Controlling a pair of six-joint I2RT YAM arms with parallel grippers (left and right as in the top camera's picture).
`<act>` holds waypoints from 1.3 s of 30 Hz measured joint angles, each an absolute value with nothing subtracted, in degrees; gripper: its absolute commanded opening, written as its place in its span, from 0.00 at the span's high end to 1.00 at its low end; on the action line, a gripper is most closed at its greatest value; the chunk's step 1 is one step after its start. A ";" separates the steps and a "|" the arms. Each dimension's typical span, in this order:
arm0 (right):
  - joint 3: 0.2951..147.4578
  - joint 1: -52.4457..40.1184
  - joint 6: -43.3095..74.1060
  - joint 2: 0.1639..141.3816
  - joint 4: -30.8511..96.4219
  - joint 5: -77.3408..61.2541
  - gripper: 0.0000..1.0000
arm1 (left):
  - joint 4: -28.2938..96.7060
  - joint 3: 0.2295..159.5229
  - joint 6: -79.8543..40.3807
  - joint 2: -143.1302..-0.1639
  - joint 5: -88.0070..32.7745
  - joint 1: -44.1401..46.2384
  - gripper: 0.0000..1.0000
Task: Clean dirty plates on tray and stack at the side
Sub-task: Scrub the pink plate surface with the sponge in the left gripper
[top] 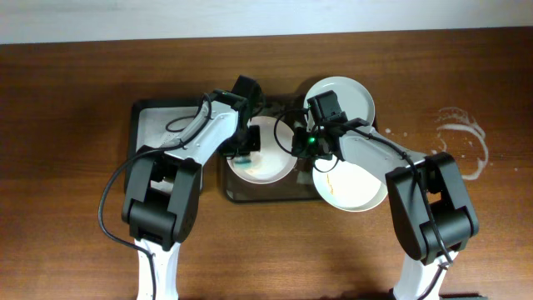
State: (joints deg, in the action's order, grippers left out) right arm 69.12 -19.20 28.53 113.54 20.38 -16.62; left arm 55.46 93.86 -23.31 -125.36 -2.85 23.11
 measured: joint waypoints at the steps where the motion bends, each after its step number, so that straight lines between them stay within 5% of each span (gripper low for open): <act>1: 69.12 -19.20 28.51 113.56 20.27 -16.60 0.96 | 56.86 93.86 -23.68 -125.36 -4.21 23.07 1.00; 13: 69.12 -19.20 28.56 113.58 20.29 -16.60 0.96 | 50.30 93.43 -23.40 -125.36 -17.58 25.26 0.99; 25: 69.12 -19.16 28.58 113.58 20.29 -16.62 0.96 | 43.00 93.21 -23.20 -125.38 -7.55 21.91 0.99; 39: 69.12 -19.20 28.69 113.58 20.08 -17.02 0.96 | 54.00 93.65 -21.10 -125.36 -9.74 19.88 0.99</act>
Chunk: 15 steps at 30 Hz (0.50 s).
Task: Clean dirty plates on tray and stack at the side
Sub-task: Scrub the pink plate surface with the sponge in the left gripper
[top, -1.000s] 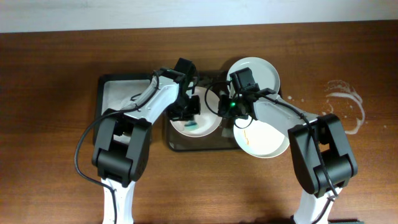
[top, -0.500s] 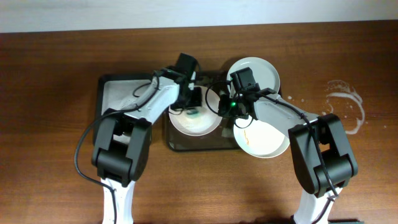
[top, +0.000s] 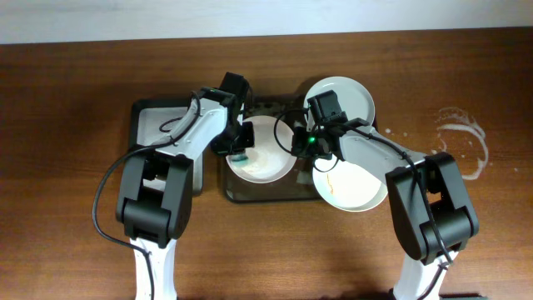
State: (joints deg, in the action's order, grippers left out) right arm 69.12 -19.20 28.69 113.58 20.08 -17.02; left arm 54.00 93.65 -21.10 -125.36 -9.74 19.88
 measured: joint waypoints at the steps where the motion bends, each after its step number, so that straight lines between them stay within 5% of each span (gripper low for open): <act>1: 69.12 -19.20 28.71 113.58 20.10 -17.02 0.96 | 53.93 93.65 -20.18 -125.36 -11.64 19.84 0.99; 9: 69.12 -19.20 28.71 113.58 20.14 -17.02 0.96 | 48.64 93.19 -13.50 -125.38 -21.56 21.82 0.99; 15: 69.12 -19.20 28.71 113.58 20.14 -17.04 0.96 | 45.52 93.10 -14.68 -125.38 -15.22 21.91 0.99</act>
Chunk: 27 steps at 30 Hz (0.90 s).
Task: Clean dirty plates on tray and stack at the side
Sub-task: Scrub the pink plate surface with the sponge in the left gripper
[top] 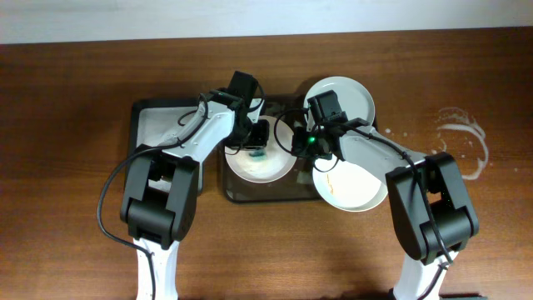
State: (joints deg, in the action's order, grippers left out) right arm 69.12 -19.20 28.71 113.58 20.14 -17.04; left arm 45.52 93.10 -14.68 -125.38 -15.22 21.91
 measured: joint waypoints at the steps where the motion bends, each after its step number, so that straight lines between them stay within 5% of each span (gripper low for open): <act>1: 69.12 -19.20 28.67 113.58 20.14 -17.04 0.96 | 45.52 93.10 -15.57 -125.38 -12.62 21.91 0.99; 11: 69.12 -19.20 28.69 113.58 20.10 -17.28 0.96 | 49.15 93.45 -23.99 -125.38 4.49 22.55 0.99; 27: 69.12 -19.16 28.51 113.58 20.34 -17.02 0.96 | 48.82 93.47 -20.95 -125.38 -10.76 27.40 0.99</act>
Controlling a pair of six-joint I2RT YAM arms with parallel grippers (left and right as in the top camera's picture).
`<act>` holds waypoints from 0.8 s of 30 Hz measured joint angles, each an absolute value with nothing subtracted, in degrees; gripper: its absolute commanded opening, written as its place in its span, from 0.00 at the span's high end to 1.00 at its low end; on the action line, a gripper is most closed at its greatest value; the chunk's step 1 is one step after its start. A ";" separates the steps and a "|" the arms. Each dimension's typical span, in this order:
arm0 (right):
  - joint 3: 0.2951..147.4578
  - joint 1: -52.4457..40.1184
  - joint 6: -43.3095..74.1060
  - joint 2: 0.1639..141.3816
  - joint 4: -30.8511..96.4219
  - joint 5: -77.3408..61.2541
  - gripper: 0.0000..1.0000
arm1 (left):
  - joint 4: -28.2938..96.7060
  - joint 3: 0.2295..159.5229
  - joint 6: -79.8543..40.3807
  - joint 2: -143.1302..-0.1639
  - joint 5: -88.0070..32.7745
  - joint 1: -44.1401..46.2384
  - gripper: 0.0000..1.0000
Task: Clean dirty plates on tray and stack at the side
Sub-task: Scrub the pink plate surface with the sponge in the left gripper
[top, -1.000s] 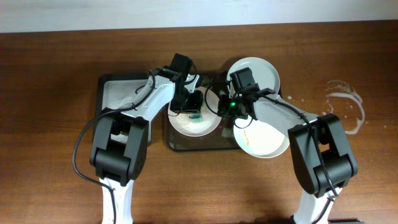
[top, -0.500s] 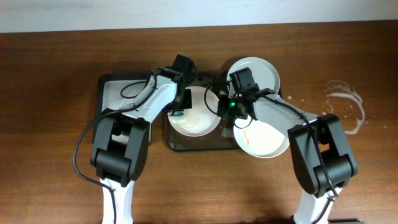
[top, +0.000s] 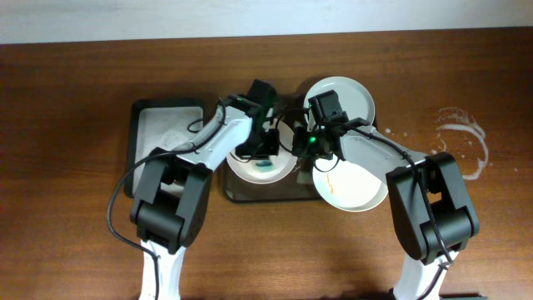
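A white plate [top: 250, 171] lies in the dark tray [top: 250, 196] at the table's middle. My left gripper [top: 265, 160] is over this plate's right half, shut on a small teal sponge [top: 265, 166] that rests on the plate. My right gripper [top: 300, 147] sits at the plate's right rim and appears shut on it; the wrist hides its fingers. A second white plate [top: 358, 190] with an orange smear lies front right under the right arm. A third white plate [top: 348, 93] lies behind it.
A second dark tray [top: 137, 146] with a pale, smeared surface lies to the left, partly under the left arm. White smears [top: 462, 137] mark the wooden table at the far right. The wall edge runs along the back.
My left gripper, still shut on the sponge, has moved from the plate's back middle to its right half, nearer the front. The right gripper and all plates stay where they were.
The sponge in my left gripper was first on the middle plate's left side and was still at the left edge 1.4 s ago. It then stood at the back middle and is now on the right half. The right gripper stayed at the rim throughout.
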State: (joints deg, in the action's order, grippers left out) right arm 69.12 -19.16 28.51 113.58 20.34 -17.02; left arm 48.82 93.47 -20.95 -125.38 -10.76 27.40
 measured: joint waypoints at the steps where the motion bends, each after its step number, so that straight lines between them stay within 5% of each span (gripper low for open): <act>1: 69.12 -19.16 28.53 113.58 20.34 -17.02 0.96 | 47.79 93.43 -20.99 -125.36 -10.24 27.66 0.99; 13: 69.12 -19.16 28.58 113.58 20.27 -17.06 0.96 | 43.55 93.32 -26.63 -125.38 11.07 27.46 0.99; 24: 69.12 -19.16 28.51 113.58 20.34 -17.06 0.96 | 53.89 93.65 -25.71 -125.36 4.89 26.83 0.99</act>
